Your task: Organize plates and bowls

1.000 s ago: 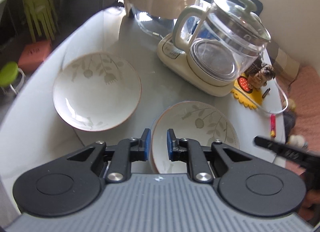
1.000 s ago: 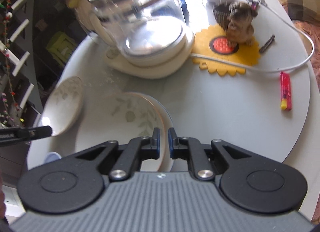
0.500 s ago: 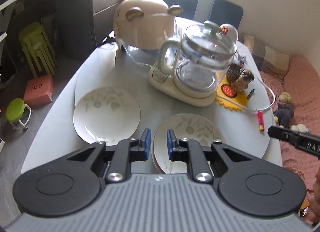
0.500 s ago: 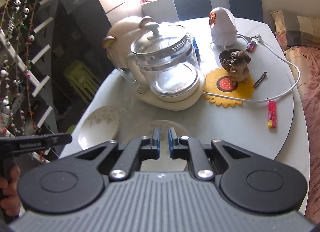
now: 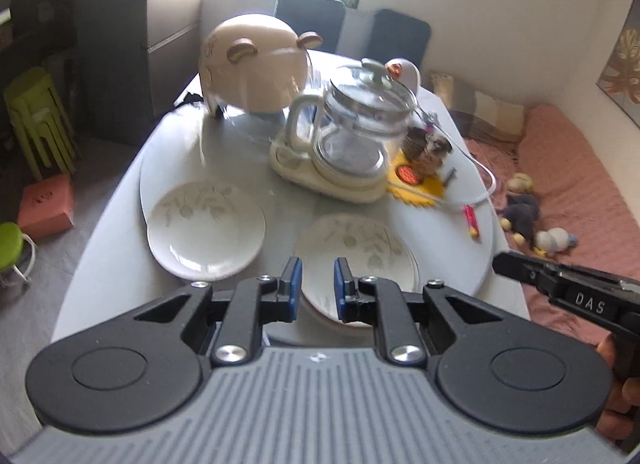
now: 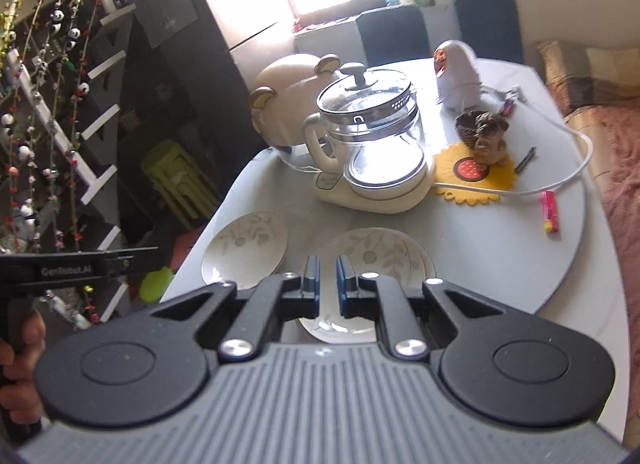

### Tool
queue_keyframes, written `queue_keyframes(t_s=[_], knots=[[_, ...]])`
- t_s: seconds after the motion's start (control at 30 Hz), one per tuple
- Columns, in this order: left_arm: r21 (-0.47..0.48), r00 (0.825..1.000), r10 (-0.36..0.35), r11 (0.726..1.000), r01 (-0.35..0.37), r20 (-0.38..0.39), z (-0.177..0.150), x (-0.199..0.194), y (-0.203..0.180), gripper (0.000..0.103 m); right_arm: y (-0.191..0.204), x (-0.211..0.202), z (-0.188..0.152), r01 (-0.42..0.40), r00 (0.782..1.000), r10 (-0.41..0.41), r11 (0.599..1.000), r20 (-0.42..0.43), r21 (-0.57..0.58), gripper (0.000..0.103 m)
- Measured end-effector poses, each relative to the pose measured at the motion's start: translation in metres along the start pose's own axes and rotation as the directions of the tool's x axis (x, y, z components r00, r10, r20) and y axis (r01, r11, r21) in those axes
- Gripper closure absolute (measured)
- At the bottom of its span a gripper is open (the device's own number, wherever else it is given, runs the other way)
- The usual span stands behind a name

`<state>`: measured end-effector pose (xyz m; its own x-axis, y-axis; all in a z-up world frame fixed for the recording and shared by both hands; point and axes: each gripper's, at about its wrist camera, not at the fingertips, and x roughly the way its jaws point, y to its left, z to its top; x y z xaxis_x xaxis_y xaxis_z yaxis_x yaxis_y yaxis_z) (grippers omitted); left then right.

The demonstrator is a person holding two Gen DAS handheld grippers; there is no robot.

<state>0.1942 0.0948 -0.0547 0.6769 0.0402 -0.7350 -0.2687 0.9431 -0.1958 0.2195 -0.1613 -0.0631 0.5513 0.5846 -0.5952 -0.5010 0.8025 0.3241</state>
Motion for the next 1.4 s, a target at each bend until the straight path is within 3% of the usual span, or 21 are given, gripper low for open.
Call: queue_keyframes(t_s=[0.33, 0.6, 0.9, 1.0, 1.17, 1.3, 1.4], knots=[[0.025, 0.994, -0.094, 0.995, 0.095, -0.048, -0.062, -0.041, 0.038, 0.085, 0.050, -0.038, -0.050, 0.080, 0.997, -0.081, 0.995, 0.016, 0.056, 0.091], [-0.010, 0.982, -0.155, 0.988, 0.154, -0.104, -0.079, -0.049, 0.067, 0.085, 0.076, -0.048, -0.083, 0.132, 0.991, -0.133, 0.987, -0.001, 0.088, 0.091], [-0.056, 0.992, -0.098, 0.994, 0.094, -0.076, -0.077, -0.051, 0.073, 0.085, 0.073, -0.043, -0.079, 0.115, 0.993, -0.114, 0.992, -0.039, 0.044, 0.091], [-0.081, 0.994, -0.092, 0.993, 0.087, -0.063, -0.078, -0.051, 0.071, 0.085, 0.069, -0.041, -0.073, 0.073, 0.996, -0.071, 0.997, -0.047, 0.028, 0.091], [-0.103, 0.998, -0.038, 0.994, 0.032, -0.049, -0.078, -0.051, 0.073, 0.084, 0.062, -0.032, -0.069, 0.017, 0.998, -0.016, 1.000, -0.064, 0.009, 0.091], [-0.059, 0.999, 0.043, 0.997, -0.045, -0.032, -0.084, -0.055, 0.061, 0.084, 0.058, -0.029, -0.067, -0.018, 0.997, 0.016, 0.999, -0.074, -0.027, 0.091], [-0.106, 0.997, 0.061, 0.992, -0.065, -0.045, -0.092, -0.057, 0.056, 0.084, 0.055, -0.026, -0.067, -0.047, 0.996, 0.044, 0.998, -0.081, -0.030, 0.091]])
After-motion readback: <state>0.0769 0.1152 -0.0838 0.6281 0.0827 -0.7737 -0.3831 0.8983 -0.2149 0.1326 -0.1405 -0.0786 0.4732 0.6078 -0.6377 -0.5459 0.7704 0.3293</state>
